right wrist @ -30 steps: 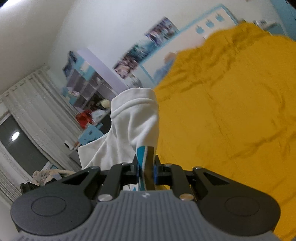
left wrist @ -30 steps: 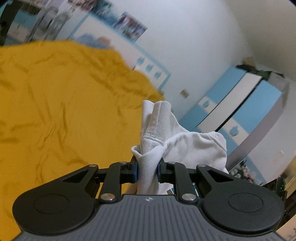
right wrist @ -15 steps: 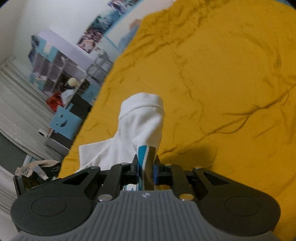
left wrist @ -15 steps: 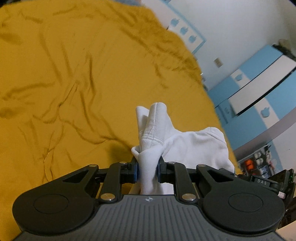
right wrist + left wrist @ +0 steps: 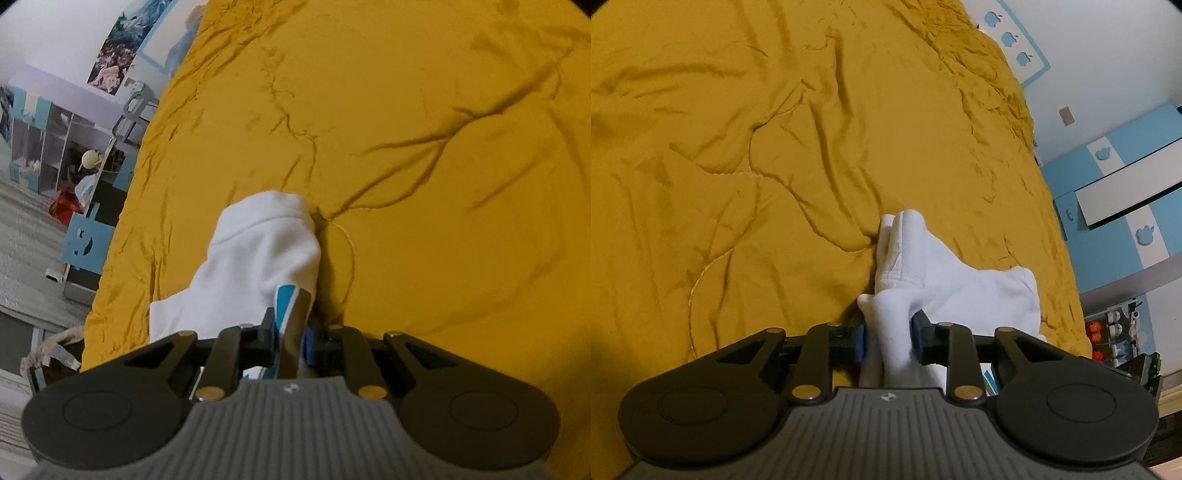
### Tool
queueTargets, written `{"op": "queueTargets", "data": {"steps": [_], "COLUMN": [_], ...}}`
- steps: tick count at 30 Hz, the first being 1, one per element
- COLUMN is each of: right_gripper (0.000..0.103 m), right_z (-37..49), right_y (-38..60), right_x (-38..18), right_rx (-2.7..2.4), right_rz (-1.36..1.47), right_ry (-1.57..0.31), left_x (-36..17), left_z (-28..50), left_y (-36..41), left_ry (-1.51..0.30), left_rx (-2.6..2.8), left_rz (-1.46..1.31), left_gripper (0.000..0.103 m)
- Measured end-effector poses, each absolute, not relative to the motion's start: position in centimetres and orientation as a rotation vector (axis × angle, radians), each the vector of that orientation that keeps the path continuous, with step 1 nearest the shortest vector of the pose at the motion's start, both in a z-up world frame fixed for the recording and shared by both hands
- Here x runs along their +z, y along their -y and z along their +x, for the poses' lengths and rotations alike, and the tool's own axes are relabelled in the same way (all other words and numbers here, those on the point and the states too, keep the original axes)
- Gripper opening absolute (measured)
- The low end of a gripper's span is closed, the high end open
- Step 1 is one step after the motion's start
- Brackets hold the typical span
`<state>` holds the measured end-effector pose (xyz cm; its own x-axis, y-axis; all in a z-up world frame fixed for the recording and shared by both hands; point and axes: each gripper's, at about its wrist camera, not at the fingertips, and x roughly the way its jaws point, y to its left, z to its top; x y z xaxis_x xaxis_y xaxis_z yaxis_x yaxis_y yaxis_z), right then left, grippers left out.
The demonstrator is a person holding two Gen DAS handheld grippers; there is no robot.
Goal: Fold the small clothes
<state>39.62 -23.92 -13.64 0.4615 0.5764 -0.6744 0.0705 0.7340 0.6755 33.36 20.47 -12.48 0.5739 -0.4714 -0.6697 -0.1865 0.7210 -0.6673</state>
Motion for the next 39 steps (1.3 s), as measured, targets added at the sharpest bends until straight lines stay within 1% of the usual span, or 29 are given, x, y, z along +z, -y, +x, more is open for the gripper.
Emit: {"op": "queueTargets", "data": {"steps": [3, 5, 7, 13, 17, 21, 24, 25, 26, 27, 31, 36, 38, 39], "right_gripper": [0.01, 0.01, 0.012, 0.012, 0.012, 0.01, 0.009, 0.007, 0.004, 0.001, 0.0, 0.0, 0.008, 0.01], "right_z": [39.1, 38.6, 38.1, 35.4, 33.5, 32.4, 32.3, 32.4, 32.5, 32.7, 33.5, 33.3, 32.4, 31.5], "right_y": [23.8, 23.8, 23.7, 24.3, 22.3, 19.0, 18.1, 18.2, 18.5, 18.7, 19.8, 19.0, 18.8, 18.8], "right_x": [-12.8, -12.0, -10.8, -6.7, -4.1, -4.3, -6.0, -6.7, -7.7, -8.6, -11.2, -9.5, -8.2, -7.4], "right_rx": [0.328, 0.311, 0.29, 0.218, 0.305, 0.363, 0.355, 0.345, 0.336, 0.329, 0.31, 0.282, 0.295, 0.305], "right_rz": [0.674, 0.647, 0.61, 0.396, 0.263, 0.09, 0.051, 0.052, 0.061, 0.072, 0.149, 0.11, 0.09, 0.079], "right_ry": [-1.051, -1.037, -1.019, -0.921, -0.841, -0.833, -0.874, -0.887, -0.903, -0.918, -0.965, -0.956, -0.923, -0.909], "left_x": [-11.8, -11.2, -10.2, -5.8, -4.1, -5.0, -7.3, -8.0, -8.6, -8.9, -9.4, -7.9, -6.3, -5.7], "left_z": [33.4, 33.1, 32.8, 31.1, 30.5, 31.0, 31.3, 31.4, 31.4, 31.6, 32.3, 31.3, 30.2, 29.6], "left_y": [-20.6, -20.8, -21.0, -19.8, -16.8, -13.8, -13.3, -13.4, -13.5, -13.6, -13.9, -14.4, -14.0, -13.8], "left_ry": [-0.981, -0.981, -0.968, -0.921, -0.87, -0.907, -0.958, -0.968, -0.983, -0.995, -1.025, -1.022, -0.995, -0.982], "left_rx": [-0.158, -0.128, -0.096, 0.034, -0.059, -0.115, -0.104, -0.095, -0.08, -0.082, -0.074, -0.066, -0.077, -0.085], "left_rz": [-0.778, -0.769, -0.733, -0.525, -0.445, -0.343, -0.316, -0.311, -0.3, -0.306, -0.343, -0.39, -0.361, -0.34], "left_gripper": [0.038, 0.044, 0.047, 0.047, 0.046, 0.046, 0.039, 0.029, 0.025, 0.025, 0.025, 0.024, 0.025, 0.025]}}
